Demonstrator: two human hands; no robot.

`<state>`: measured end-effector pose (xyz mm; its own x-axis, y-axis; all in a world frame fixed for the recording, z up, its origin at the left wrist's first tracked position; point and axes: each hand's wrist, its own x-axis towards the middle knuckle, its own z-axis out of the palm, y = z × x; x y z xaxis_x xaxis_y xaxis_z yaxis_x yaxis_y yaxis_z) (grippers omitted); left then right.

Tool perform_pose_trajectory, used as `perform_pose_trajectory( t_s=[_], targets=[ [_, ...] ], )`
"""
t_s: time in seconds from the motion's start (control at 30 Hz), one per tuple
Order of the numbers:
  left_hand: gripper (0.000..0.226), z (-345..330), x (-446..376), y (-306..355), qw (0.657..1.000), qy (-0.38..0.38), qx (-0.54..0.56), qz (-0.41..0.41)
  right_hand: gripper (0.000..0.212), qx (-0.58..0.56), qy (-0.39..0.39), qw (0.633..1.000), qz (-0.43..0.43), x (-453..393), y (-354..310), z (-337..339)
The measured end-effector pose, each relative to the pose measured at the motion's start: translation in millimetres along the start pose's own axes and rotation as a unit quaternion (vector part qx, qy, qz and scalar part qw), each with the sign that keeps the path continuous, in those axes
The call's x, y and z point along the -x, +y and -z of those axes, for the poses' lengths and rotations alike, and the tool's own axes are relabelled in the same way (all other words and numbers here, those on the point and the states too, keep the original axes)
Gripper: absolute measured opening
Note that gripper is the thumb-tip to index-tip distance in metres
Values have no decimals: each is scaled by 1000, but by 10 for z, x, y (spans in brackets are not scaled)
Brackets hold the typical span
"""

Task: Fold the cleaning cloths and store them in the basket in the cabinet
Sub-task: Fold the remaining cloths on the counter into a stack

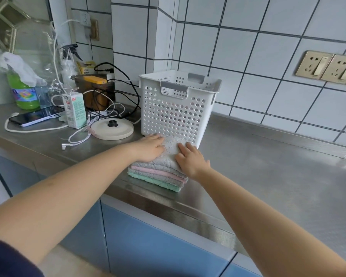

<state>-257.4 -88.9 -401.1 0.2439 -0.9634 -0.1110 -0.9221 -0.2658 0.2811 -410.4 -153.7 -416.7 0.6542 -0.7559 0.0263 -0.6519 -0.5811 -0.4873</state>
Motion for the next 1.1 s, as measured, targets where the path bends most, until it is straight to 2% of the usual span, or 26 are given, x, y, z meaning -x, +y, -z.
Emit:
perform_pose_trajectory(
  t_s=[0.1, 0.2, 0.3, 0.33, 0.4, 0.5, 0.7, 0.77, 0.8, 0.87, 0.9, 1.0, 1.1],
  targets=[
    [53, -22, 14, 12, 999, 2, 32, -6, 43, -23, -26, 999, -14, 8, 81, -26],
    [61, 9, -33, -46, 993, -1, 121, 10, 37, -101, -23, 995, -10, 14, 96, -4],
    [83, 113, -8, -197, 955, -3, 286, 74, 65, -213, -6, 976, -55, 67, 109, 140],
    [89, 130, 17, -248, 939, -18, 330, 97, 67, -235, -12, 969, -73, 87, 137, 176],
    [97, 119, 62, -364, 921, -53, 364, 128, 58, -287, -37, 949, -127, 102, 207, 204],
    [93, 81, 128, -442, 924, -97, 348, 124, 50, -382, -93, 900, -188, 134, 240, 186],
    [77, 38, 160, -326, 905, -65, 400, 131, 40, -429, -77, 876, -207, 92, 195, 67],
    [85, 41, 157, -300, 884, -62, 445, 131, 37, -468, -61, 856, -211, 87, 183, 54],
    [80, 44, 158, -287, 869, -68, 472, 129, 34, -486, -53, 847, -210, 107, 176, 60],
    [44, 57, 219, -163, 847, -70, 514, 112, 30, -516, -36, 828, -215, 140, 203, 98],
    [33, 49, 236, -81, 840, -78, 527, 103, 32, -528, -30, 820, -218, 161, 240, 136],
    [27, 9, 236, 209, 817, -87, 564, 81, 48, -545, -19, 808, -223, 233, 427, 306],
    [30, -104, 96, 574, 783, -104, 609, 72, 42, -555, 13, 799, -233, 356, 721, 558]
  ],
)
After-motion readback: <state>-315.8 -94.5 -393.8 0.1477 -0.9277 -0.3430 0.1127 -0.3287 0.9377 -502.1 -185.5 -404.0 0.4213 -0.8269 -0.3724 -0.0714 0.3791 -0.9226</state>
